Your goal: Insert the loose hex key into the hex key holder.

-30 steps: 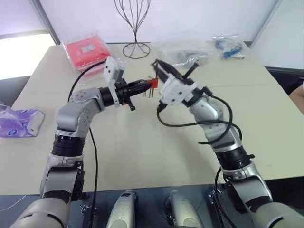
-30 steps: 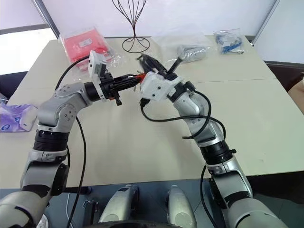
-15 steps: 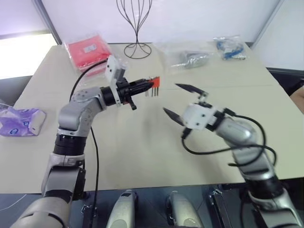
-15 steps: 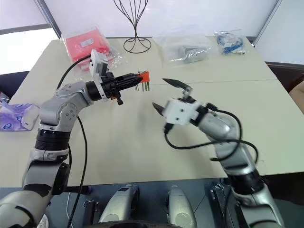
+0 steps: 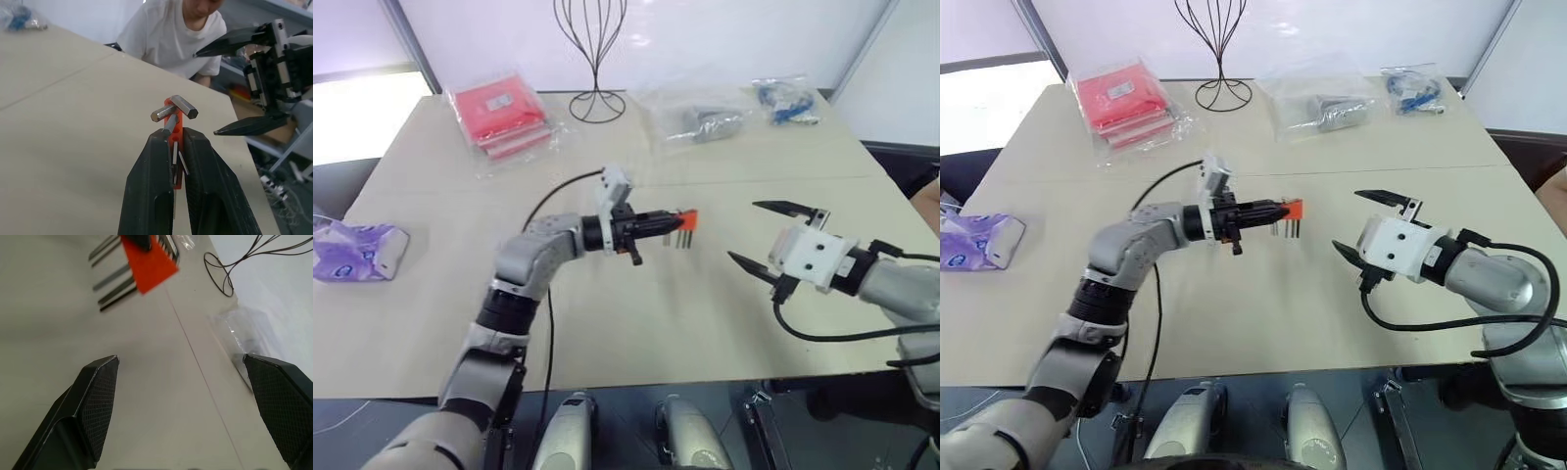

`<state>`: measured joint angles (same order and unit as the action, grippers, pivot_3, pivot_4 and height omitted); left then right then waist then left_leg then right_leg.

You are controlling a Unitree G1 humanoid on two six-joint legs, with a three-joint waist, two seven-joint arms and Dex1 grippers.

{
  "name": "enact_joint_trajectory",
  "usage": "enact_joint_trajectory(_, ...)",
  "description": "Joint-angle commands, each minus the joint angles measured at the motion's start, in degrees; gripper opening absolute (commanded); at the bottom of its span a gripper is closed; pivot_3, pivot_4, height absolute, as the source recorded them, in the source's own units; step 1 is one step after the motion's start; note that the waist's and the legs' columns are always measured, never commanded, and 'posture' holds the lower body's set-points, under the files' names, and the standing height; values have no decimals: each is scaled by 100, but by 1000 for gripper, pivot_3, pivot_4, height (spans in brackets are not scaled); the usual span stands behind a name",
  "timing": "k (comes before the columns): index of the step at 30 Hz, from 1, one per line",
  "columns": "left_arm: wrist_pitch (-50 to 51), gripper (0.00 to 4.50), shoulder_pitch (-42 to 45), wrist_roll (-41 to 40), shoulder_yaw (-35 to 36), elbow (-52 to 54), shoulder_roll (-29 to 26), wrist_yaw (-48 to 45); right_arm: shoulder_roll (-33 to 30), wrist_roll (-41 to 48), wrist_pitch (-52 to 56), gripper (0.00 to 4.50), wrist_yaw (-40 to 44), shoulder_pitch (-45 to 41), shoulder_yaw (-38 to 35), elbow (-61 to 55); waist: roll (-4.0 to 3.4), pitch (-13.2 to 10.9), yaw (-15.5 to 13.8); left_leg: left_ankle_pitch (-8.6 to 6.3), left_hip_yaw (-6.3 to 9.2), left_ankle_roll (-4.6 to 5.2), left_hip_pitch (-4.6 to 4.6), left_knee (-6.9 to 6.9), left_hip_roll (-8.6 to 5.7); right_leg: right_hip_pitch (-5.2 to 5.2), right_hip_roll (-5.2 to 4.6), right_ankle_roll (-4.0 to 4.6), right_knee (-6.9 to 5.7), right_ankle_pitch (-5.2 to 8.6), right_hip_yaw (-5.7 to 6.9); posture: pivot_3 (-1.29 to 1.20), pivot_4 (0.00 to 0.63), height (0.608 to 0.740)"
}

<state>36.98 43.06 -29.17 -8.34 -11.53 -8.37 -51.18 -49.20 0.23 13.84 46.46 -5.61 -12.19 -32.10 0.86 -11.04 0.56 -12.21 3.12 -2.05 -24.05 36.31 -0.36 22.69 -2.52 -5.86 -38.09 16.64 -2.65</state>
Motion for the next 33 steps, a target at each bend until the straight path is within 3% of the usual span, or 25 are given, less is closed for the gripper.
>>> enact_joint_trajectory(1, -144, 0, 387, 31, 68, -576, 477, 181, -85, -10, -46, 4190, -72, 100, -225, -246, 0, 0, -2, 0, -1, 0, 0, 0, -4, 0, 0, 0, 0, 0, 0, 0, 150, 740)
enact_joint_trajectory(11, -547, 0, 854, 524, 78, -2359, 1257, 302, -91, -171, 45, 4190, -275, 367, -367, -414, 0, 0, 17, -1, -1, 1, 3, -6, -14, 1, 1, -2, 2, 2, 1, 0, 150, 740)
enact_joint_trajectory(26, -555, 0, 899, 900, 350, -3217, 1217, 552, -96, -288, -39, 4190, -399, 177, -162, -254, 0, 0, 14, -1, 2, 1, 4, -5, -15, -1, -2, -2, 1, 1, 1, 0, 150, 740)
enact_joint_trajectory(30, -542, 1584, 900, 900, 521, -3241, 1123, 633, -89, -331, -74, 4266, -405, 101, -76, -202, 0, 0, 20, -1, 2, 1, 8, -6, -14, -1, -1, -2, 0, 1, 0, 0, 150, 740)
enact_joint_trajectory(33, -531, 3231, 886, 872, 688, -3220, 991, 726, -83, -354, -103, 4266, -410, 57, -35, -161, 0, 0, 8, -1, 4, 1, 7, -7, -13, -1, 0, -2, 0, 1, 0, 0, 150, 740)
